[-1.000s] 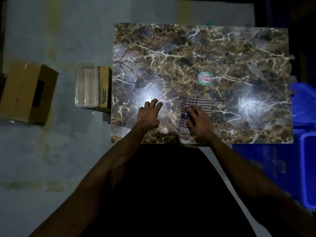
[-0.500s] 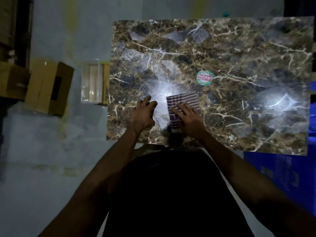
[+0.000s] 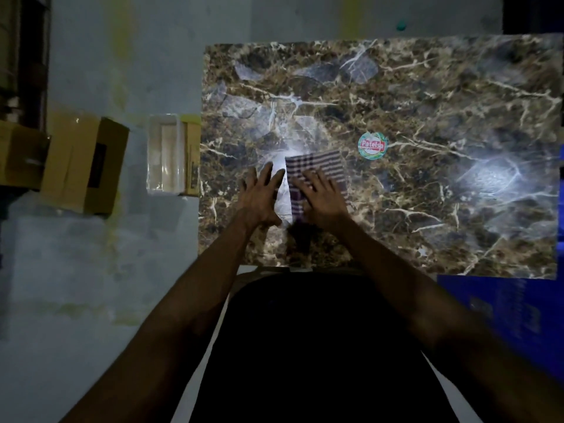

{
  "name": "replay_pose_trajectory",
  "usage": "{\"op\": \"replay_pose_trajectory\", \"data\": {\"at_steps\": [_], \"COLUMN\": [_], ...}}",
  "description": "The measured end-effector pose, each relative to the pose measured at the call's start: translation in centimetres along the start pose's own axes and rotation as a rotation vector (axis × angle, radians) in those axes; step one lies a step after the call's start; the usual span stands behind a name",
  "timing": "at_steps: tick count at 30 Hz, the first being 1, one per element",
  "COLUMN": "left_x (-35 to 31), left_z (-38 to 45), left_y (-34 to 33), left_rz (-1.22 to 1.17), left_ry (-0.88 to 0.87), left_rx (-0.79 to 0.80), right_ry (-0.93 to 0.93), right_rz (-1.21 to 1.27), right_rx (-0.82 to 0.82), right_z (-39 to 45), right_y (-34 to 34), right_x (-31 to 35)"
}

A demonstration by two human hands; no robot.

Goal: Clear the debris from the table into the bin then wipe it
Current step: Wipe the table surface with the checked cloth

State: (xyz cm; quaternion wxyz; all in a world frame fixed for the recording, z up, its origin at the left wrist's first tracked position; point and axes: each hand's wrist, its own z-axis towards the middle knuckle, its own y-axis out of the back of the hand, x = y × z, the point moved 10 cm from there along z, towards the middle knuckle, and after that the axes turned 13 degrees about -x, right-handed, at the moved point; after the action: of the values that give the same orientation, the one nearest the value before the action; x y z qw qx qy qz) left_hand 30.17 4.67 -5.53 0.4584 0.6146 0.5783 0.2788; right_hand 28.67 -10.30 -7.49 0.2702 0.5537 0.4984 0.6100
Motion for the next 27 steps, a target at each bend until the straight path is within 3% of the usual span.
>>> {"op": "replay_pose_trajectory", "data": {"at_steps": [3, 6, 10, 14, 18, 22, 25, 27], "left_x": [0.7, 0.9, 0.6, 1.2, 2.2, 3.1, 3.1, 3.0], "left_z": [2.2, 4.7, 6.6, 7.2, 7.6, 9.2, 10.2, 10.3], "left_y": [0.6, 1.2, 1.6, 1.4, 1.7, 2.2, 2.8, 3.0], "left_rz": [-0.025, -0.073, -0.082, -0.116, -0.123, -0.092, -0.086, -0.072], "left_ry": [-0.037, -0.05, -0.064, -0.067, -0.084, -0.039, -0.02, -0.019], "left_rx": [0.007, 0.007, 0.015, -0.018, -0.043, -0.057, -0.035, -0.023], "right_ry": [0.045, -0.024, -0.272, -0.386, -0.241, -0.073, 0.006, -0.051], "right_rz": [-0.044, -0.059, -0.063, -0.076, -0.04, -0.046, -0.067, -0.075], "right_rx": [0.027, 0.04, -0.06, -0.149, -0.107, -0.018, 0.038, 0.033], "right_z": [-4.4, -5.9, -2.2, 4.8, 8.7, 4.1, -0.1, -0.6], "right_y": [0.0, 1.8, 4.1, 5.2, 3.3, 0.7, 0.9, 2.2], "right_x": [-1.3, -4.4, -9.1, -8.8, -4.1, -0.2, -1.0, -3.8]}}
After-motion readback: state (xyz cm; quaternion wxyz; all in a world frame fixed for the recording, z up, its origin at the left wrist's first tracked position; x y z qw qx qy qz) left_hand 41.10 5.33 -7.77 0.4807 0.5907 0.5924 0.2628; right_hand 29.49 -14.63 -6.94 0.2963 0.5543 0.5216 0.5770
